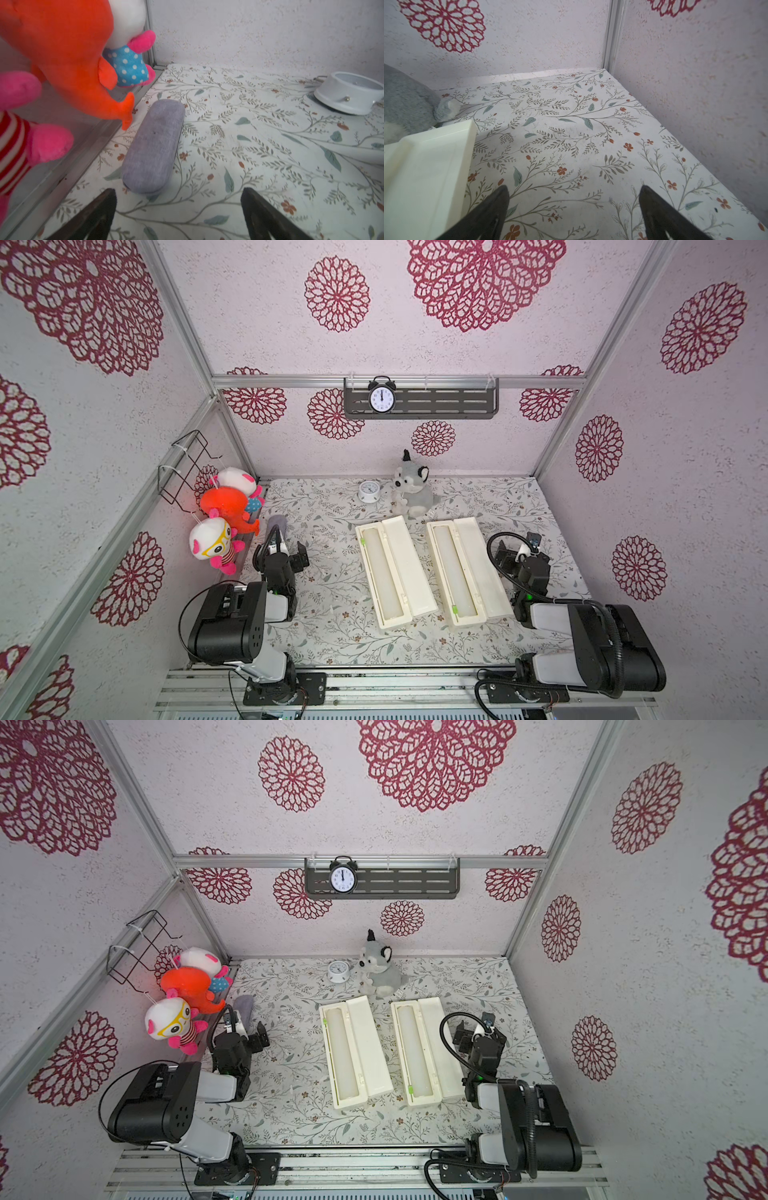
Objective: Put plastic wrap rolls into dispensers
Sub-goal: Reset both arms
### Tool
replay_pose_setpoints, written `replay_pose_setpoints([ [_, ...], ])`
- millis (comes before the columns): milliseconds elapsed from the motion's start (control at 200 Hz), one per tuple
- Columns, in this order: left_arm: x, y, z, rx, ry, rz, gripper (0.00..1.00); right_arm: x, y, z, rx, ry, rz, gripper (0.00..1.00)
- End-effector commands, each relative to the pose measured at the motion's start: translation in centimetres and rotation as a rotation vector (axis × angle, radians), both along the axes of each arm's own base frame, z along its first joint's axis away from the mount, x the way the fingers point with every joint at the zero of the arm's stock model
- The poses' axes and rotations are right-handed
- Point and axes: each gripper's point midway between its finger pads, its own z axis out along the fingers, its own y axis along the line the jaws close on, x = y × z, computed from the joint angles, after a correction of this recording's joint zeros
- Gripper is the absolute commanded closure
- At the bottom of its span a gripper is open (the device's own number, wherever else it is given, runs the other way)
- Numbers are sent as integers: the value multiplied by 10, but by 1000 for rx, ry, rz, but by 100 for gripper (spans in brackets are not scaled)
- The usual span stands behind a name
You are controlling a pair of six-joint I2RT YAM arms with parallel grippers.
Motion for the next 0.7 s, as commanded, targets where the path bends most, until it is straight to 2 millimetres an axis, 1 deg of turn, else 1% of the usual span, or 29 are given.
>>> replay_pose_setpoints([
  [0,14,15,24,1,-38,65,2,8,13,11,-18,-116,106,1],
  [30,14,18,24,-11,-36,72,2,12,16,15,-21,-104,121,1],
  [55,15,19,23,-12,-34,74,2,16,14,3,-15,-35,112,1],
  [80,15,19,24,-12,-47,74,2,21,11,1,-11,-24,94,1],
  [100,15,19,25,-13,-53,72,2,23,12,4,-18,-36,95,1],
  [145,15,19,25,-14,-48,72,2,22,11,-1,-30,-3,81,1],
  [175,15,20,24,-12,-41,74,2,23,12,4,-32,-30,83,1],
  [215,15,20,24,-15,-42,73,2,22,12,0,-36,-9,80,1],
  [255,14,19,25,-14,-51,73,2,22,12,4,-37,-28,80,1],
  [295,14,20,26,-15,-57,74,2,21,12,1,-36,-15,81,1],
  [410,14,19,25,-14,-52,73,2,22,13,4,-38,-26,80,1],
  [696,14,19,25,-14,-52,73,2,24,13,1,-39,-12,78,1],
])
